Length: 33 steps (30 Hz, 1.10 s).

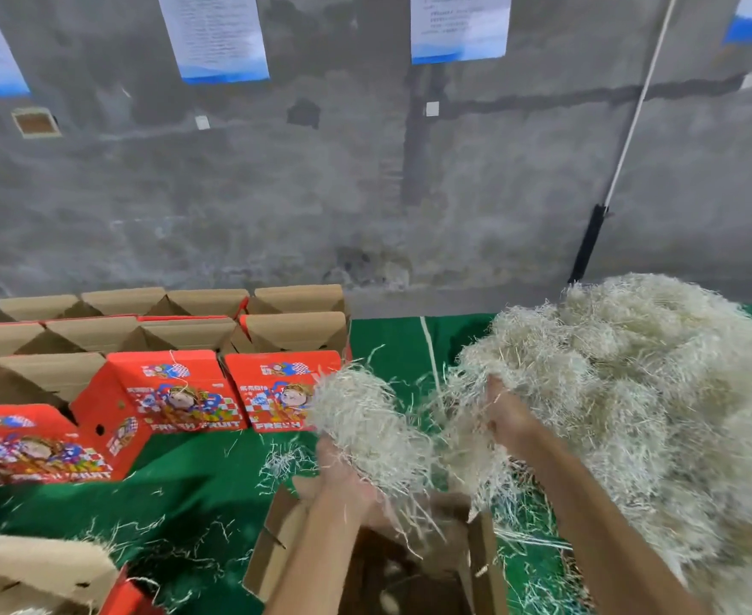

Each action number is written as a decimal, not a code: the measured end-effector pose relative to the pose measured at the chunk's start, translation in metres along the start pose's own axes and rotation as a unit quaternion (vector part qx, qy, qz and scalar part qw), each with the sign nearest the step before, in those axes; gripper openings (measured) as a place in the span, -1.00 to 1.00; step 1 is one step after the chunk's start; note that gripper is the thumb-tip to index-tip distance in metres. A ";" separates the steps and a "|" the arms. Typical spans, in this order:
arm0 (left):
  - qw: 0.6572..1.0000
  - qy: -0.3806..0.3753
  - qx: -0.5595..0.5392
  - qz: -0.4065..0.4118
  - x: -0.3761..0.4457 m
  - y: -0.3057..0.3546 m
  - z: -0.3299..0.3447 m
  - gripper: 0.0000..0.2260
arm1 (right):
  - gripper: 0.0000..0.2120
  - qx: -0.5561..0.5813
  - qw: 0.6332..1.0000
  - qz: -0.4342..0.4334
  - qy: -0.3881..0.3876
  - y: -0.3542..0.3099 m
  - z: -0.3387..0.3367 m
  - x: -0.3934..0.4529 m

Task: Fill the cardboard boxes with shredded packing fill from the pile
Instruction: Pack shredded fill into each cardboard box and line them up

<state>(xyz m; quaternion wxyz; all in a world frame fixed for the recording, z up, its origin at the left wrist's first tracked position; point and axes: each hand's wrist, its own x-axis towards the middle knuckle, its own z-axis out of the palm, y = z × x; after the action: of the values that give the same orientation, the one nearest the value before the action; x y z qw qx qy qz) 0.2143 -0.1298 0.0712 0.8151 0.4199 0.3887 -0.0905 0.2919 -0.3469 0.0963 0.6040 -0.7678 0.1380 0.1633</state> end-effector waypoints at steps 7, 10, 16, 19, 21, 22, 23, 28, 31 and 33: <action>0.994 -0.010 -0.113 0.006 0.029 0.019 0.024 -0.36 | -0.78 -0.100 0.994 -0.033 0.037 -0.009 -0.068 0.010; 0.995 -0.025 -0.094 -0.002 0.028 0.011 0.045 -0.38 | -0.91 0.050 0.996 -0.065 0.036 -0.017 -0.086 0.011; 0.996 0.000 -0.086 -0.034 0.029 -0.017 0.057 -0.34 | -0.69 0.192 0.951 -0.183 0.161 -0.007 -0.116 0.014; 0.995 -0.023 -0.088 -0.031 0.036 -0.026 0.056 -0.42 | -0.89 -0.027 0.983 -0.087 0.161 0.023 -0.109 0.021; 0.995 -0.042 -0.087 -0.023 0.043 -0.027 0.055 -0.41 | -0.62 -0.040 0.986 -0.084 0.141 0.037 -0.101 0.025; 0.995 -0.049 -0.083 -0.016 0.043 -0.026 0.055 -0.42 | -0.51 0.008 0.989 -0.092 0.118 0.042 -0.097 0.023; 0.995 -0.054 -0.078 -0.005 0.043 -0.025 0.056 -0.44 | -0.47 0.052 0.989 -0.101 0.100 0.044 -0.094 0.019; 0.993 -0.100 -0.034 0.045 0.024 -0.019 0.053 -0.53 | -0.61 0.087 0.976 -0.198 0.001 0.024 -0.054 -0.007; 0.991 -0.116 0.005 0.070 0.004 -0.021 0.051 -0.55 | -0.48 -0.034 0.970 -0.221 -0.094 0.018 -0.002 -0.034; 0.985 -0.104 0.066 0.119 -0.007 -0.028 0.048 -0.58 | -0.60 -0.079 0.958 -0.266 -0.066 0.025 0.038 -0.045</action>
<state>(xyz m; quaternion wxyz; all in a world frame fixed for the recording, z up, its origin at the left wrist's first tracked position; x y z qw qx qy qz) 0.2229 -0.1848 0.0748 0.8265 0.5046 0.2417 -0.0616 0.2373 -0.3150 0.0851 0.5706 -0.8096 -0.1251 0.0578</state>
